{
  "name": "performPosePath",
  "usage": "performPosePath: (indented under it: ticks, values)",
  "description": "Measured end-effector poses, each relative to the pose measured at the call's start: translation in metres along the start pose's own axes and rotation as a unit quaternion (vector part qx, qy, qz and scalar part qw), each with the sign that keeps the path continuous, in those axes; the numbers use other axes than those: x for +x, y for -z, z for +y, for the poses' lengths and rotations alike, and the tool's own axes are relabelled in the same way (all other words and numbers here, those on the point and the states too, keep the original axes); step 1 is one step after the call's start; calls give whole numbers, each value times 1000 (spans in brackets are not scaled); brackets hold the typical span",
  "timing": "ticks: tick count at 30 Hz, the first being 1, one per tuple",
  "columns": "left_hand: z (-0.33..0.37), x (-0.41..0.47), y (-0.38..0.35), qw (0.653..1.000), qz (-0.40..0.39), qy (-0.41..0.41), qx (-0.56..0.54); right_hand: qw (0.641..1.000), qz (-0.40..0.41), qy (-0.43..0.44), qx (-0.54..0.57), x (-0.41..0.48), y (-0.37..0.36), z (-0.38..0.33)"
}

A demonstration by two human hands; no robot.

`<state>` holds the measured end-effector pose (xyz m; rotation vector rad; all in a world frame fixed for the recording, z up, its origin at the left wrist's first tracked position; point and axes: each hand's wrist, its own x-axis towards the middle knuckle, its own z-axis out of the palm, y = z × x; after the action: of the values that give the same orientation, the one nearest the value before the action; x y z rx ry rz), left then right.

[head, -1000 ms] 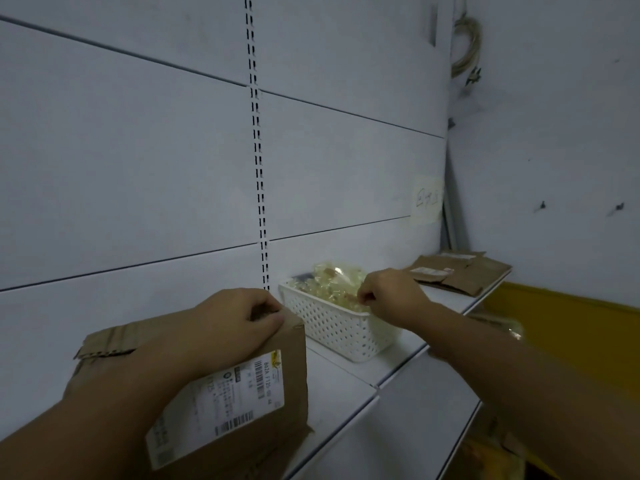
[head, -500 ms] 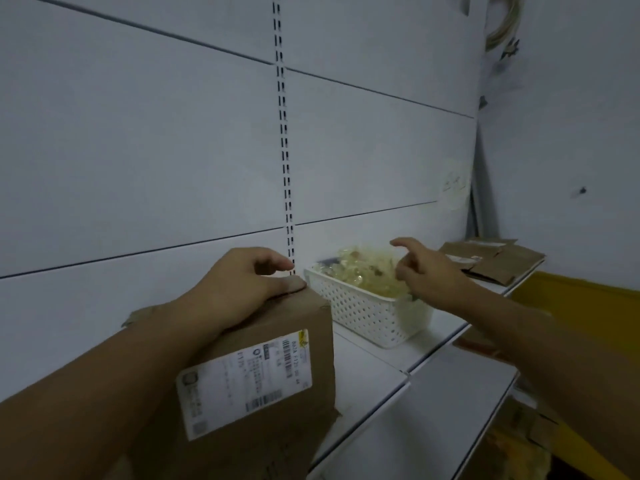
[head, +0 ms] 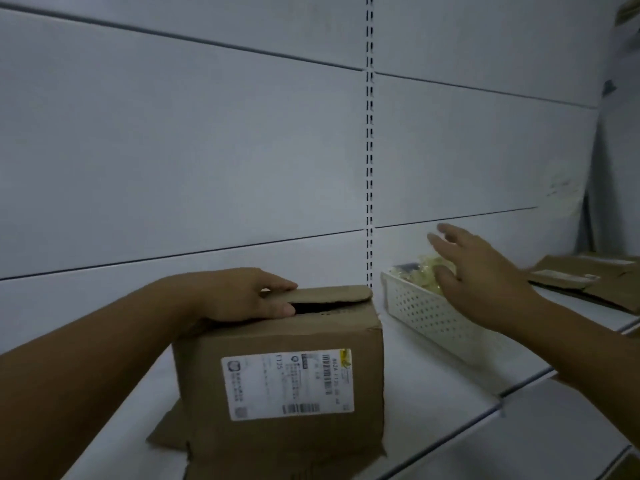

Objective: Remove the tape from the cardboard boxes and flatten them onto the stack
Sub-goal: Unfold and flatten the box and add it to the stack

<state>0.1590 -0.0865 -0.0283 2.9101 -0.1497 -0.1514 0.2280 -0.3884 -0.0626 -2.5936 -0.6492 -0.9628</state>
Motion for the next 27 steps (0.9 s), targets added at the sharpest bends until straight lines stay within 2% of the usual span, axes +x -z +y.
performPosePath:
  ticks: [3, 6, 9, 12, 14, 16, 19, 20, 22, 24, 25, 27]
  values:
    - [2, -1, 6, 990, 128, 12, 50, 979, 37, 173, 102, 3, 11, -60]
    - [-3, -17, 21, 984, 169, 57, -30, 945, -81, 283, 146, 6, 20, -116]
    - [-14, -49, 35, 966, 213, 105, -104, 922, -123, 365, 40, 17, 12, -153]
    - [-30, -91, 38, 940, 243, 120, -206, 911, -121, 394, -8, 33, 13, -175]
    - [-39, -115, 26, 889, 286, 125, -334, 908, -93, 406, -31, 45, 19, -186]
    - [-48, -128, -4, 817, 339, 141, -446, 914, -63, 401, -3, 59, 26, -198]
    - [-59, -135, -66, 705, 371, 163, -581, 915, -83, 363, 158, 83, 29, -219]
    - [-63, -137, -86, 687, 390, 179, -586, 907, -108, 352, 206, 88, 26, -227]
    - [-70, -140, -120, 711, 458, 230, -481, 889, -190, 329, 257, 86, 13, -245]
    - [-68, -145, -136, 748, 523, 212, -349, 864, -285, 305, 283, 73, -10, -262]
    - [-68, -145, -138, 761, 530, 184, -326, 849, -319, 290, 305, 67, -23, -268]
    - [-69, -139, -136, 790, 481, 149, -350, 825, -351, 258, 361, 57, -45, -276]
